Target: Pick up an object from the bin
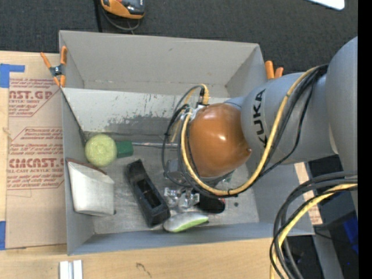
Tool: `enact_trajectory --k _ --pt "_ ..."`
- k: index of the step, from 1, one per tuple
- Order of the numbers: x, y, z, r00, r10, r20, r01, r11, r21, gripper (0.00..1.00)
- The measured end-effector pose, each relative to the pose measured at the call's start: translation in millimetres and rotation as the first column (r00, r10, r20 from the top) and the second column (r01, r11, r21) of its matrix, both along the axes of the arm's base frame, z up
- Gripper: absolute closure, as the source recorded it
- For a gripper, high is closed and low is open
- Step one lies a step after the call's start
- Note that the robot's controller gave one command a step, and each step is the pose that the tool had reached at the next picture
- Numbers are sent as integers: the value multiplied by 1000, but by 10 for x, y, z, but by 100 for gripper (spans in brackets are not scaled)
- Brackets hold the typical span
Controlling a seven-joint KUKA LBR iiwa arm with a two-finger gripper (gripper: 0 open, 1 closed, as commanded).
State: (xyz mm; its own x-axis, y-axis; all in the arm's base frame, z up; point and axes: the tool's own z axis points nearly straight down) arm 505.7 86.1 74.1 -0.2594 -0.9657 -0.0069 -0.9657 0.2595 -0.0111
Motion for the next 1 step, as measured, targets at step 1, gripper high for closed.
enact_trajectory --k 1 --pt "-83 -43 -6 996 88 0 -88 996 3 100"
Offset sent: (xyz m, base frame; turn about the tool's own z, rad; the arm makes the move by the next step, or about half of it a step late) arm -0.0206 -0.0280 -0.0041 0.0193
